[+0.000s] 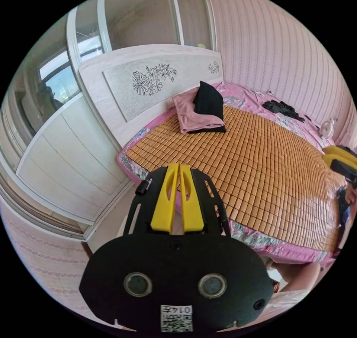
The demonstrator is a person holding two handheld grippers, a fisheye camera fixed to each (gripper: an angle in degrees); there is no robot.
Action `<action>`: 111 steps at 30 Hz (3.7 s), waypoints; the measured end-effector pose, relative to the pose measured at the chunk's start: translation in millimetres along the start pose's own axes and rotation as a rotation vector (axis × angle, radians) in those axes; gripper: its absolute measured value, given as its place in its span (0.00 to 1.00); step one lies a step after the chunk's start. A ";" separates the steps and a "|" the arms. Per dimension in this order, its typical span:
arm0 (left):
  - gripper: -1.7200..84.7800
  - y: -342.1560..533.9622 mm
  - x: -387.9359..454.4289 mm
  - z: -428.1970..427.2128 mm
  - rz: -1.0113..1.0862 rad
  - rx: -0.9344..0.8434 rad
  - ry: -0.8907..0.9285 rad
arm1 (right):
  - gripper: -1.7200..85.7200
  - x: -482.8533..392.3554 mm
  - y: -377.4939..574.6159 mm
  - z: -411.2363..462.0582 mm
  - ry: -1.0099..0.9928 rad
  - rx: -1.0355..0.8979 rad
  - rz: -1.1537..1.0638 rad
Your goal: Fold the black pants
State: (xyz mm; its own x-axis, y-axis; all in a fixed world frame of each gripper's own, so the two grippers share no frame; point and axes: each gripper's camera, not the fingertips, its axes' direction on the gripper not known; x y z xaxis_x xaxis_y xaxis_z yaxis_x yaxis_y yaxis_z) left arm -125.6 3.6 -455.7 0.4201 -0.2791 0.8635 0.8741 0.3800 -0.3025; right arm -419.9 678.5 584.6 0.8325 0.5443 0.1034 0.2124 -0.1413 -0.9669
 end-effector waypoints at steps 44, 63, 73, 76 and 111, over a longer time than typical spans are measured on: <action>0.03 -81.4 203.7 85.9 0.434 0.201 0.886 | 0.03 172.9 132.8 17.1 -0.225 0.088 0.221; 0.11 113.2 311.3 28.7 0.561 -0.140 0.617 | 0.14 34.7 388.8 11.0 0.000 -0.220 0.496; 0.12 146.7 322.6 50.8 0.576 -0.231 0.574 | 0.15 -37.3 309.3 110.2 0.002 -0.298 0.174; 0.12 158.5 309.1 68.2 0.532 -0.274 0.574 | 0.15 -37.4 308.1 143.3 0.040 -0.403 0.171; 0.16 221.7 307.9 122.8 0.496 -0.357 0.722 | 0.04 50.9 384.0 158.3 -0.479 -0.101 0.502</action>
State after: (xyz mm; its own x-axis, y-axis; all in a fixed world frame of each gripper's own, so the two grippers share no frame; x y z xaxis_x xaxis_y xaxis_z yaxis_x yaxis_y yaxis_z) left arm 167.7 110.2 -207.4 0.7087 -0.6819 0.1810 0.5282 0.3428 -0.7768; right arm -377.0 782.9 181.6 0.5303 0.6942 -0.4868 -0.0732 -0.5345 -0.8420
